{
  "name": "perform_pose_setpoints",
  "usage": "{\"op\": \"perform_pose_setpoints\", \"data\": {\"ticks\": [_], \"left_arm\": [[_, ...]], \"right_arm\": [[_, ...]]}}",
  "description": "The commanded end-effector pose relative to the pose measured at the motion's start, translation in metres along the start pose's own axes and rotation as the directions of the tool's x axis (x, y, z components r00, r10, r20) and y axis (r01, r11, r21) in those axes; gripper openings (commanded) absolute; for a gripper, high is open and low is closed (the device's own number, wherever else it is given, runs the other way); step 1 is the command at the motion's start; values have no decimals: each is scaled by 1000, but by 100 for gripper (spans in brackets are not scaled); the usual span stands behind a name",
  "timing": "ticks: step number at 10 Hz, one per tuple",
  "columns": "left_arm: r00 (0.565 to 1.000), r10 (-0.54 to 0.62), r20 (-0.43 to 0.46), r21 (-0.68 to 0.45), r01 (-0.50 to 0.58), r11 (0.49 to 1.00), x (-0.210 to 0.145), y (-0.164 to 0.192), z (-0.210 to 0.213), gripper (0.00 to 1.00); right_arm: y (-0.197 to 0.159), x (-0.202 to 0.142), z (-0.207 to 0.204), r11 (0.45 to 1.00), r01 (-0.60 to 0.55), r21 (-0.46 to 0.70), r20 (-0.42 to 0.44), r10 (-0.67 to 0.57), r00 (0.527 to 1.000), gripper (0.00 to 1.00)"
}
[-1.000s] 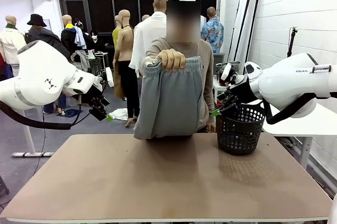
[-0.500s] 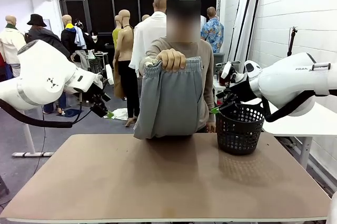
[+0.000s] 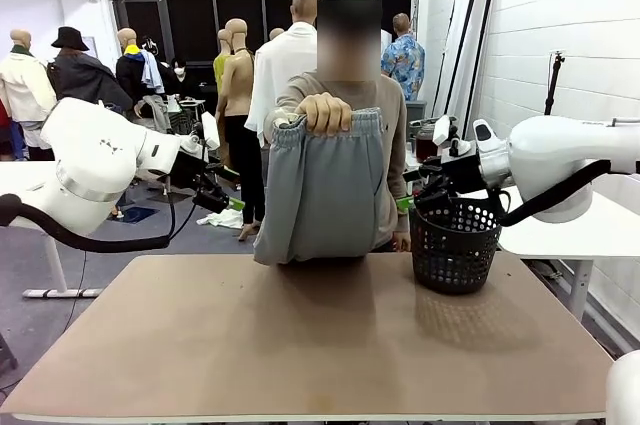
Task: Fold the training pants.
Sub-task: Grab both ends of the Training pants handed by a person.
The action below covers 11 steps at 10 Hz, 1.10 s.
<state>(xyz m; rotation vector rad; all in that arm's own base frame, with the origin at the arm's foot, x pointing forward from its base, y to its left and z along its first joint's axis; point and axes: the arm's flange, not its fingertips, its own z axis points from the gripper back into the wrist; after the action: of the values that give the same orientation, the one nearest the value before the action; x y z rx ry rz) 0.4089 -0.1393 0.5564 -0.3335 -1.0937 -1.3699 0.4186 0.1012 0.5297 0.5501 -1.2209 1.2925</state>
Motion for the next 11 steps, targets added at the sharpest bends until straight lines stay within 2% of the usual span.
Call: {"op": "perform_pose_setpoints", "data": {"ticks": [1, 3, 5, 6, 9, 11], "left_arm": [[998, 24, 67, -69, -19, 997, -17, 20, -7, 100], [997, -10, 76, -78, 16, 997, -18, 23, -15, 100], [997, -29, 67, -132, 37, 991, -17, 28, -21, 100], [997, 6, 76, -81, 0, 997, -16, 16, -9, 100], [998, 15, 67, -102, -8, 995, -17, 17, -17, 100], [991, 8, 131, -66, 0, 998, -14, 13, -19, 100]], "right_arm": [[-11, -9, -15, 999, -34, -7, 105, 35, 994, 100], [-11, -8, -18, 999, -31, -9, 123, 32, 992, 100], [-11, -6, -20, 999, -36, -15, 90, 37, 995, 100], [-6, -10, -12, 1000, -20, 2, 114, 20, 993, 100], [-7, -10, -12, 999, -39, -1, 112, 39, 993, 100], [-6, 0, -11, 999, -2, 51, 190, -8, 982, 100]]}}
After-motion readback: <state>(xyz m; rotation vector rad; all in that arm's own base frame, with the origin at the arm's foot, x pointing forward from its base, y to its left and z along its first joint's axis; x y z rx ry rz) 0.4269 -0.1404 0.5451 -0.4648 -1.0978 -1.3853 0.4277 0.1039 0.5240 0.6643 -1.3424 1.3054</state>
